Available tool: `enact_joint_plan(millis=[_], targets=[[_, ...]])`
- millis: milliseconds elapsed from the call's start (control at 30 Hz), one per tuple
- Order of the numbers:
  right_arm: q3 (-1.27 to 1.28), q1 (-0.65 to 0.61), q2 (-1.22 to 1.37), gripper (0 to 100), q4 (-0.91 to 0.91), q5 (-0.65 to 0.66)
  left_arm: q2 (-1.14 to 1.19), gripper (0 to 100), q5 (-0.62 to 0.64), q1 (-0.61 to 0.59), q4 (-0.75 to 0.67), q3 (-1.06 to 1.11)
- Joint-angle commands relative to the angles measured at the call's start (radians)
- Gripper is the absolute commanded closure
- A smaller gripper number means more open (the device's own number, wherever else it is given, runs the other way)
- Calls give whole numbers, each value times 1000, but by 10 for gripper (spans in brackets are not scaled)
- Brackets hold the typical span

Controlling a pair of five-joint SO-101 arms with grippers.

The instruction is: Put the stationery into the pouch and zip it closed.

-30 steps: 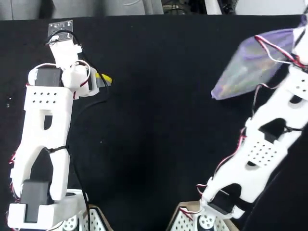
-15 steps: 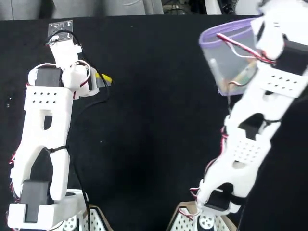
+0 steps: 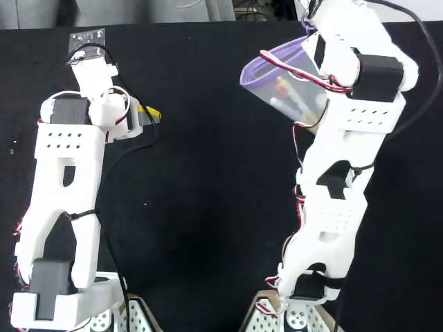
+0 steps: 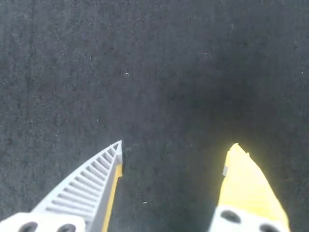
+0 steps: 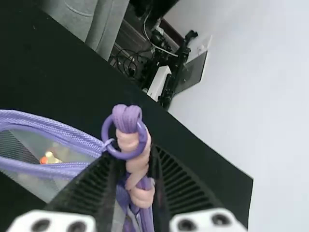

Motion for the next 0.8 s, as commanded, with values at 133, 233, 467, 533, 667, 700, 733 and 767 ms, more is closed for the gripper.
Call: enact_joint_plan(millis=[133, 233, 467, 533, 667, 700, 733, 767], targets=[[-24, -129, -54, 988, 32, 41, -38, 664, 3, 12, -11, -12], [21, -203, -54, 988, 32, 40, -38, 664, 3, 12, -11, -12], [191, -316, -48, 988, -112, -110, -38, 664, 3, 10, -11, -12], [228, -318, -48, 988, -183, -138, -38, 664, 3, 10, -11, -12], [286, -311, -50, 988, -242, -167, -38, 664, 2, 10, -11, -12], [292, -311, -53, 988, -241, -170, -38, 664, 2, 10, -11, -12], [289, -308, -53, 988, -229, -170, -38, 664, 2, 10, -12, -12], [280, -299, -54, 988, -210, -167, -37, 664, 2, 10, -14, -12]])
